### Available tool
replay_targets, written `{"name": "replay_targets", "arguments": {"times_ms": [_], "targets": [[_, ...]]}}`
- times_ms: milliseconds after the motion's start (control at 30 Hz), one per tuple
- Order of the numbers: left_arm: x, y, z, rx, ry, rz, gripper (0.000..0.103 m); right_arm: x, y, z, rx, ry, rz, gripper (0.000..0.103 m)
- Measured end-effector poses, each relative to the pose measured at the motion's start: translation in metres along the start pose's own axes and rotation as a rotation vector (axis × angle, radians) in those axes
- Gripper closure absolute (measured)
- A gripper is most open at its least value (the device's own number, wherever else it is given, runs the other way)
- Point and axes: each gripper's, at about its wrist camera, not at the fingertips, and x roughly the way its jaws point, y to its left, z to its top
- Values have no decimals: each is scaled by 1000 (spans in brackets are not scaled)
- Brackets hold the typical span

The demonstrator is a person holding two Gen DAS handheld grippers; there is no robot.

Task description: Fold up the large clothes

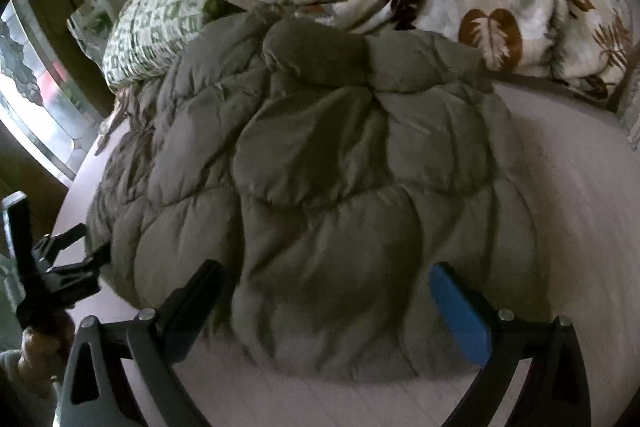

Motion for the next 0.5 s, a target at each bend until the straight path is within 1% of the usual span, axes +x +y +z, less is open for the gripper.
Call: {"name": "replay_targets", "arguments": {"times_ms": [100,167,267,333,500], "targets": [[0,2,0,2,2,-12,5,31,0,1,3,63,-7,0],[0,4,1,-5,10,-24,5,39,2,4,-12,76,-18,0],[-2,10,5,-14,35,-53,5,34,5,12,-23,87,-23,0],[-6,17,7,-27,47,-75,5,23,5,15,-19,74,-17,0],[-14,39,14,-40,35,-59,5,-10,-6,17,-6,12,-14,0]]}}
